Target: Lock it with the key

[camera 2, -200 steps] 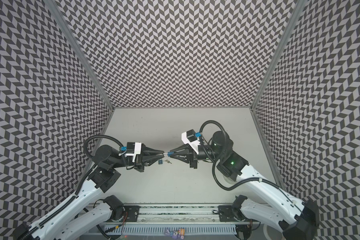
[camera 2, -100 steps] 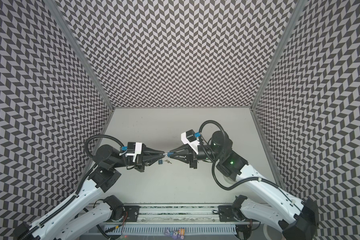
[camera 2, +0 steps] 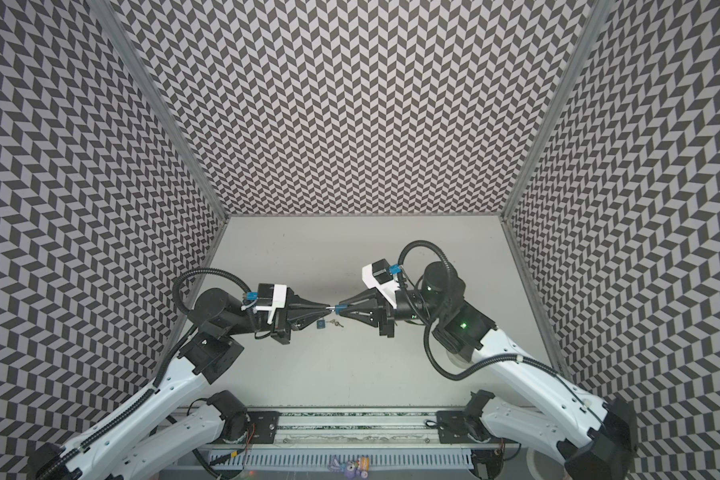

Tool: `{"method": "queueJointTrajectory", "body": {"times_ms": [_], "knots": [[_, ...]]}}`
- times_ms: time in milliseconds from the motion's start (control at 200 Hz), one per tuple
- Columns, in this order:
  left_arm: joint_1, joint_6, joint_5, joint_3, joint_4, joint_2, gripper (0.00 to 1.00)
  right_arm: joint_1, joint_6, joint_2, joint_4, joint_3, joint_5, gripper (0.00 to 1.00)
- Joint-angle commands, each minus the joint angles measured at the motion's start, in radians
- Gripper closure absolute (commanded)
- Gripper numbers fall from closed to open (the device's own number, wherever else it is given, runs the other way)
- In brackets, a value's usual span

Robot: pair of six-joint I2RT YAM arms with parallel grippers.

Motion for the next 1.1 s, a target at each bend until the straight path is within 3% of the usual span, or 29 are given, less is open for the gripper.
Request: {"method": "queueJointTrajectory", "body": {"times_ms": [0,110,280,305,381,446,671,811,1091], "knots": [[-0.007,0.0,0.008,0.004,0.014,-0.001,0.94,0.007,-0.004,0.004,0.062,0.019,-0.019,1.0],[-0.007,0.0,0.008,0.008,0.015,-0.003,1.0,0.007,-0.01,0.007,0.053,0.02,-0.018,1.0],[-0.007,-0.002,0.012,0.007,0.015,-0.012,1.0,0.007,-0.015,0.011,0.051,0.024,-0.011,0.99],[-0.007,-0.006,0.01,0.005,0.017,-0.015,1.0,0.007,-0.015,0.011,0.047,0.025,-0.006,0.92],[-0.002,-0.038,-0.011,-0.013,0.059,-0.035,1.0,0.007,-0.024,0.009,0.035,0.028,0.014,0.56],[0.009,-0.06,-0.02,-0.025,0.082,-0.048,1.0,0.006,-0.027,0.002,0.028,0.03,0.035,0.48],[0.039,-0.093,-0.005,-0.04,0.114,-0.06,1.0,-0.005,0.006,-0.058,0.064,-0.002,0.139,0.49],[0.04,-0.095,0.005,-0.042,0.113,-0.059,1.0,-0.011,-0.008,-0.068,0.023,0.006,0.132,0.63],[0.04,-0.093,0.008,-0.041,0.113,-0.062,1.0,-0.012,-0.015,-0.063,0.009,0.006,0.123,0.71]]}}
